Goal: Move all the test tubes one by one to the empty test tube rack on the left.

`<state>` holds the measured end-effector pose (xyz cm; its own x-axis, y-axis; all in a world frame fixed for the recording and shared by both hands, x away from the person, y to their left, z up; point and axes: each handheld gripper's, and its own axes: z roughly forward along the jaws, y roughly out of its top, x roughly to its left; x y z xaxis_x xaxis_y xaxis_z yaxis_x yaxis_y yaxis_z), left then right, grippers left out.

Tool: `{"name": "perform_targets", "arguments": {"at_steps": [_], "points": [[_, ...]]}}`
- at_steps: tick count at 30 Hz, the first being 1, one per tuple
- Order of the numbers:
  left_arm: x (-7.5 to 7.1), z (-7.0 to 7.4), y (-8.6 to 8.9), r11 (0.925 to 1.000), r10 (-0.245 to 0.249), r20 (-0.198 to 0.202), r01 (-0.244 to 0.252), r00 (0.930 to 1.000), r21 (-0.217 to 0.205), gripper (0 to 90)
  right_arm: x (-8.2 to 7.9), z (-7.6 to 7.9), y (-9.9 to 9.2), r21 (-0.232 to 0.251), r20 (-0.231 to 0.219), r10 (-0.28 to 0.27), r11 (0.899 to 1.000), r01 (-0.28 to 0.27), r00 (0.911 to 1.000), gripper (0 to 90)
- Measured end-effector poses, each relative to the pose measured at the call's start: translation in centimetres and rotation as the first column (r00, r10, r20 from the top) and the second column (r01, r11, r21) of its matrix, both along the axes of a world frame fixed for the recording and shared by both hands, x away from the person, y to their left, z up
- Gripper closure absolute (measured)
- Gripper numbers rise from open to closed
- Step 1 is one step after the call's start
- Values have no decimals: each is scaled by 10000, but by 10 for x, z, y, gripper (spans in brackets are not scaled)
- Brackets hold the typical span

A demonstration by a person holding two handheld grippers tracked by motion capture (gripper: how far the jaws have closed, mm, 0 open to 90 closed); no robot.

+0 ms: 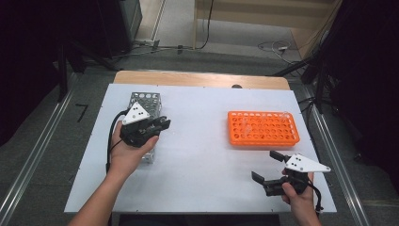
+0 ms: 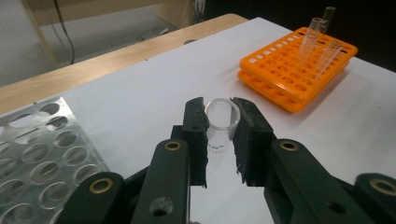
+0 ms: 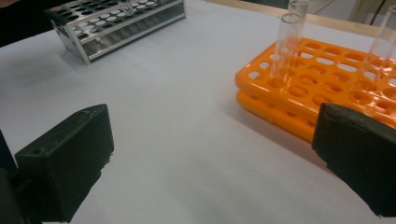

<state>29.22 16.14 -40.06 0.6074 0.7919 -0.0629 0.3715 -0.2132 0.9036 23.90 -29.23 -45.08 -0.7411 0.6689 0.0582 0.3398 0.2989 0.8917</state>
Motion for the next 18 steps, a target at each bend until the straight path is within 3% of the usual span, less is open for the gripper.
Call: {"name": "perform_targets", "arguments": {"at_steps": [5,18], "points": [[12,5,10,9995,312,12,-312,9995,-102,761,0,-4,-14,-8,-121,-274,9996,273,9996,0],[53,18,28,9922,1240,72,-1239,9923,-108,761,1,-5,-16,8,-8,-325,9995,325,9995,0]]}}
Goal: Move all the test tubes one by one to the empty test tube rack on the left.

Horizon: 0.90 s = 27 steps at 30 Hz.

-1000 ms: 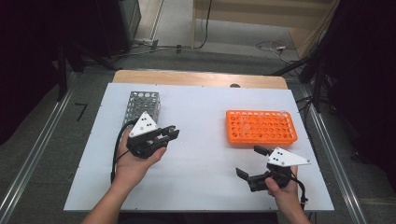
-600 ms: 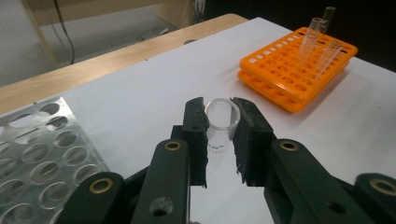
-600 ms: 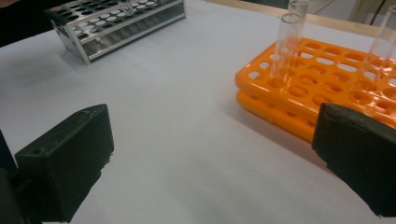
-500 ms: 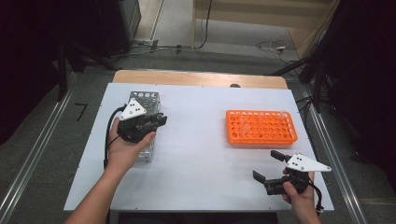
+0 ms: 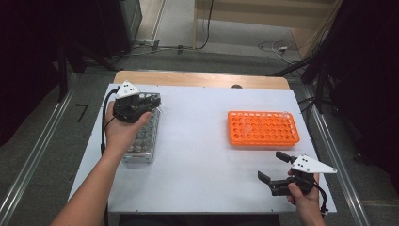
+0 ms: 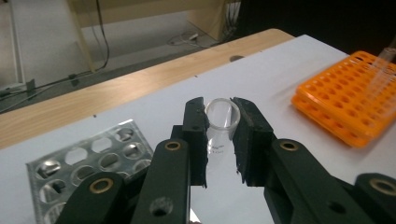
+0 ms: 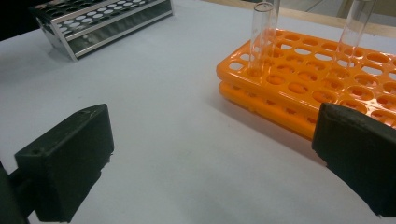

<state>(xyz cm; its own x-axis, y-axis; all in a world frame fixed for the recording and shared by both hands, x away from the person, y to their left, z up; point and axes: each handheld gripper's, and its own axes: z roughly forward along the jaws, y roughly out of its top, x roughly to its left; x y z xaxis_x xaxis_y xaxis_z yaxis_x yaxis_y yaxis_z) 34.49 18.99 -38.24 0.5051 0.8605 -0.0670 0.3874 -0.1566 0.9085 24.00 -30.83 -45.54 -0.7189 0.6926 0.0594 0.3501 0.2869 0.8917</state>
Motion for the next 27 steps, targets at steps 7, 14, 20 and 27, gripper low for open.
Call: {"name": "perform_targets", "arguments": {"at_steps": [7,14,20,27], "points": [[20,4,11,9980,625,9,-625,9980,73,761,1,0,-1,12,23,-16,10000,16,10000,0],[39,6,17,9937,1098,-45,-1097,9939,219,761,1,-1,-2,6,15,-39,10000,39,10000,0],[55,6,17,9896,1364,-122,-1357,9906,473,761,2,-2,-2,-31,-9,-29,10000,29,10000,0],[68,4,17,9840,1633,-390,-1598,9858,790,761,1,-2,-1,-33,-7,17,10000,-17,10000,0]]}}
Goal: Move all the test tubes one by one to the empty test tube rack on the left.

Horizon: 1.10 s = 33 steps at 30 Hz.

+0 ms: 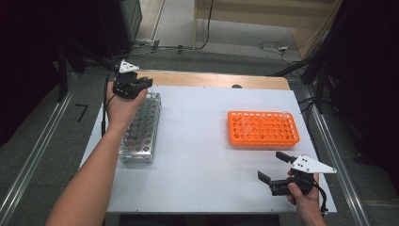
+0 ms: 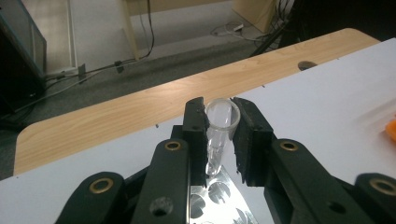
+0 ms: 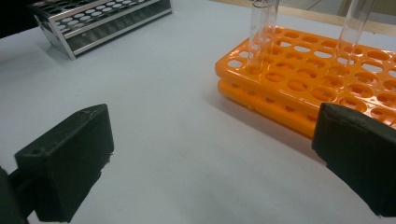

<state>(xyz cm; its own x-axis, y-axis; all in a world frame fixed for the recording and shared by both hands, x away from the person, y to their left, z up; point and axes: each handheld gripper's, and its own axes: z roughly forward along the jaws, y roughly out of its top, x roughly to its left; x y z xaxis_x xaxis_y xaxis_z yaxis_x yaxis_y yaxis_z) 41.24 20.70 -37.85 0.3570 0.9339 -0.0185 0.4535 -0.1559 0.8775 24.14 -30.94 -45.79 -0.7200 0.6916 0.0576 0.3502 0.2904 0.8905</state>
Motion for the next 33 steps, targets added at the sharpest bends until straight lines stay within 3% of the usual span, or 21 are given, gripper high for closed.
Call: {"name": "perform_targets", "arguments": {"at_steps": [12,21,30,33], "points": [[15,-12,-6,9997,-20,-628,36,9980,255,761,0,0,-1,28,-15,-43,10000,43,10000,0],[28,-25,-10,9994,65,-1212,-24,9926,339,760,0,0,0,25,-32,-50,10000,50,10000,0],[33,-34,-14,9988,124,-1547,-48,9879,492,758,1,-1,1,33,-42,-33,10000,33,10000,0],[34,-35,-13,9994,145,-1609,-91,9869,343,756,1,-1,1,54,-51,-24,10000,25,10000,0]]}}
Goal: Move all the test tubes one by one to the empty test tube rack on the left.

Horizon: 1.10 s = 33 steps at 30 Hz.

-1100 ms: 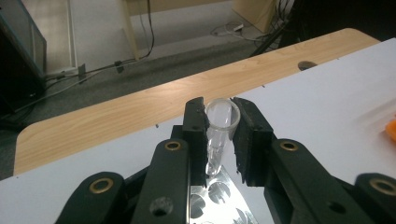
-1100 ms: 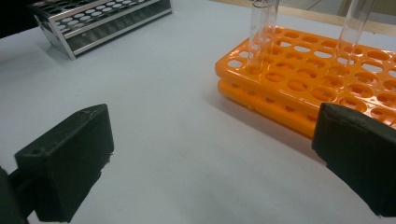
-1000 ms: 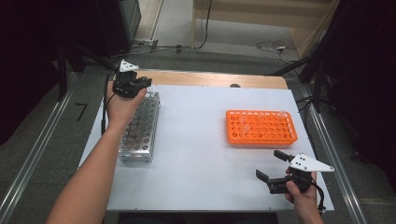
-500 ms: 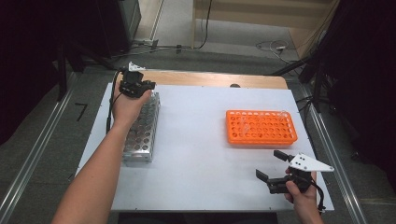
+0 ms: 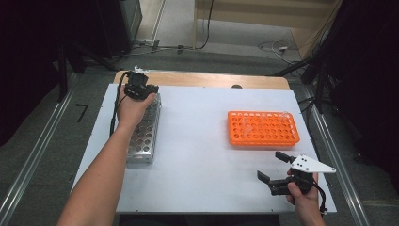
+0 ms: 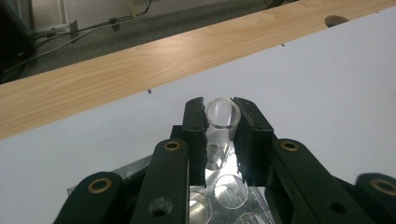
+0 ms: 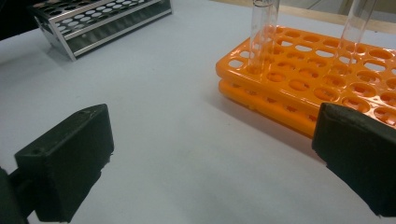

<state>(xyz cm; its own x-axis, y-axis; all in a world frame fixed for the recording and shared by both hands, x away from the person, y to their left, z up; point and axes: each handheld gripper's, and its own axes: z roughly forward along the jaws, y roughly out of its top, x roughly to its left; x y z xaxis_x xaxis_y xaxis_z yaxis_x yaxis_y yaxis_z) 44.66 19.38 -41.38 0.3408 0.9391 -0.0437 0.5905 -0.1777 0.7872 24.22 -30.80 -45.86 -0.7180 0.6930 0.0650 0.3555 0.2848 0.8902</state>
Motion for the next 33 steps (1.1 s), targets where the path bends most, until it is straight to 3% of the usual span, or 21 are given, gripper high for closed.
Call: {"name": "perform_targets", "arguments": {"at_steps": [7,10,15,18,23,25,26,33], "points": [[-3,1,2,9970,78,168,-65,9998,-772,690,1,-1,1,7,-71,7,10000,-7,10000,0],[-5,3,4,9927,-80,157,98,9998,-1202,588,1,0,0,52,-78,-4,10000,5,10000,0],[-13,8,6,9858,-181,491,260,9986,-1659,419,2,0,0,39,-100,7,10000,-6,9999,0],[-22,11,7,9786,-251,723,393,9971,-2022,315,2,1,2,48,-125,64,10000,-63,9999,0],[-40,16,4,9714,-612,1060,836,9925,-2222,187,4,3,4,110,-137,128,9999,-127,9998,0],[-48,18,3,9629,-823,1190,1097,9895,-2466,129,5,4,5,103,-118,123,9999,-122,9999,0],[-53,19,2,9620,-873,1254,1163,9883,-2470,102,6,4,6,93,-128,92,9999,-91,9999,0],[-83,25,-2,9428,-1342,1802,1816,9744,-2796,7,14,8,13,163,-107,85,9998,-83,9999,0]]}}
